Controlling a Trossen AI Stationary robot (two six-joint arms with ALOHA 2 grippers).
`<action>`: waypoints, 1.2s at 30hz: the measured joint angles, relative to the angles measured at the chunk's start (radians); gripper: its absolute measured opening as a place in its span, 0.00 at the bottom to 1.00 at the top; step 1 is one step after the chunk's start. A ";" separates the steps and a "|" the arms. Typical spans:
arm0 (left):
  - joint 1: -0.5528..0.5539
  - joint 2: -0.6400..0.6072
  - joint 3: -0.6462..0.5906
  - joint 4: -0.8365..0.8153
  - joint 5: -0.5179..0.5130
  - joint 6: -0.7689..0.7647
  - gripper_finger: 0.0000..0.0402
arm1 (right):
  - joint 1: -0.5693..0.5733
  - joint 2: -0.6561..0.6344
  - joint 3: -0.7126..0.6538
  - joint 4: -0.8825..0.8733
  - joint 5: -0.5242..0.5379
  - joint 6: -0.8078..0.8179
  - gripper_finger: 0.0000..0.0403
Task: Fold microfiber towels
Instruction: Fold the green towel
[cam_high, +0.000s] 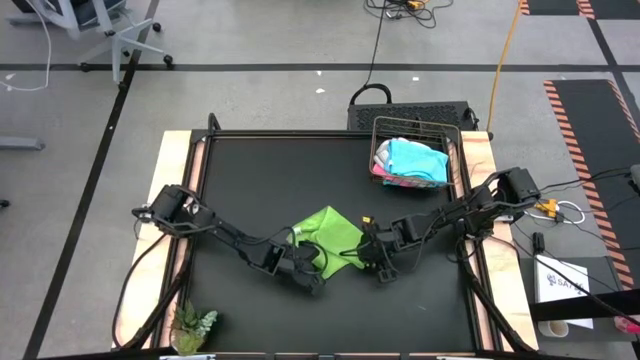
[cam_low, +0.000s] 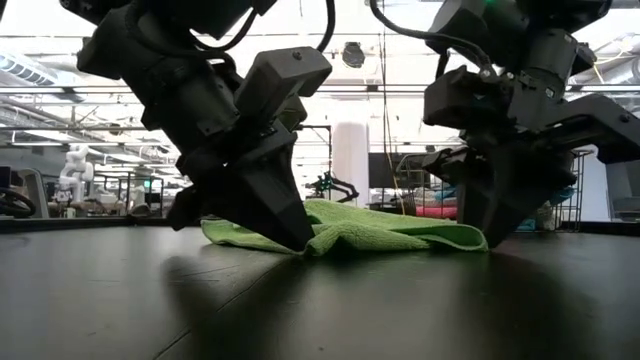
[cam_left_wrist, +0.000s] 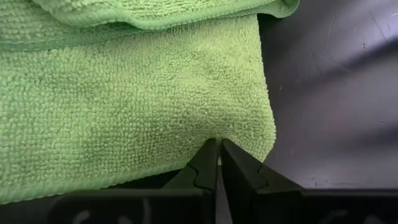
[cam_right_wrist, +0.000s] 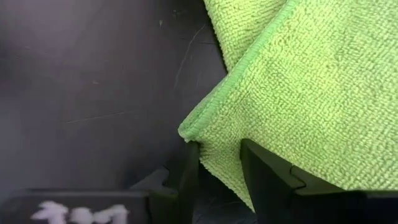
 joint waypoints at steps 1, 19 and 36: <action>0.001 0.000 0.000 0.000 0.003 0.001 0.06 | 0.000 -0.001 -0.004 -0.001 0.011 0.001 0.28; 0.003 0.000 0.000 0.003 0.051 0.008 0.06 | -0.044 -0.187 0.052 0.046 -0.170 0.161 0.00; 0.023 0.002 -0.002 0.036 0.077 0.006 0.06 | -0.081 0.067 0.079 0.518 -0.268 0.235 0.00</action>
